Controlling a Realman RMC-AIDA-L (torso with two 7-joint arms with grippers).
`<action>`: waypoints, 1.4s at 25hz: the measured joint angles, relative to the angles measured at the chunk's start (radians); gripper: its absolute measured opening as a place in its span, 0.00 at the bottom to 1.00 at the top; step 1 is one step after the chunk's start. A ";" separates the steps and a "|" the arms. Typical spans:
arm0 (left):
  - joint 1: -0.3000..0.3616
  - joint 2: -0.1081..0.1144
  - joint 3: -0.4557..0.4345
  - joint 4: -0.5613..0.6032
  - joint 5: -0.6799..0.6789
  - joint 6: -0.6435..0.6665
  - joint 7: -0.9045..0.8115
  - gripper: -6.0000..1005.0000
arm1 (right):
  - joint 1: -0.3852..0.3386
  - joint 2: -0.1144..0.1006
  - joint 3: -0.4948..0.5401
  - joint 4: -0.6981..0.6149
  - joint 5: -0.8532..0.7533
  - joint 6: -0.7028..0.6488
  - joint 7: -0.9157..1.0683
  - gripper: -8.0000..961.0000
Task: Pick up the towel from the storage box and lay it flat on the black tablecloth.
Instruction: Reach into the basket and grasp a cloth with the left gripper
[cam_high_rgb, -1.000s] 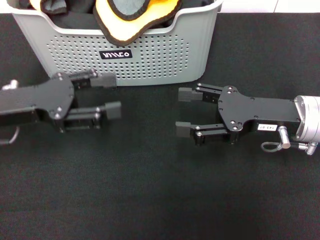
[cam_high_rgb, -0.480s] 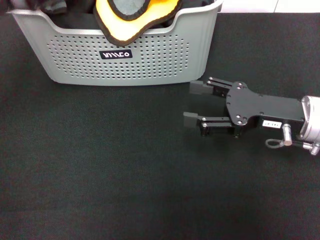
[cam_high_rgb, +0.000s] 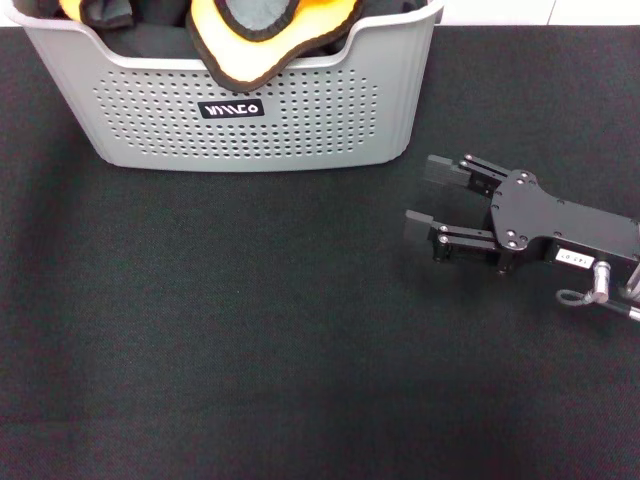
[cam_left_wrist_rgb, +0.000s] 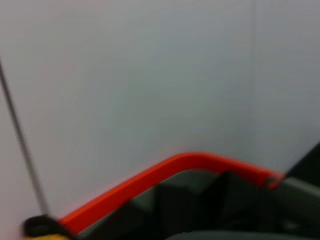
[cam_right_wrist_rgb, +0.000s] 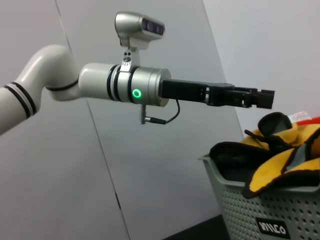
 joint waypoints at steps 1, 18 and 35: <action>-0.004 -0.001 0.016 0.005 0.035 -0.026 -0.015 0.79 | -0.003 0.000 0.001 0.000 0.000 0.001 -0.002 0.92; 0.008 -0.008 0.163 0.025 0.105 -0.023 -0.045 0.79 | 0.012 0.007 -0.001 -0.002 -0.006 0.081 -0.019 0.92; 0.021 -0.030 0.419 0.030 0.089 -0.232 -0.011 0.79 | -0.022 0.018 0.003 -0.003 0.000 0.099 -0.023 0.92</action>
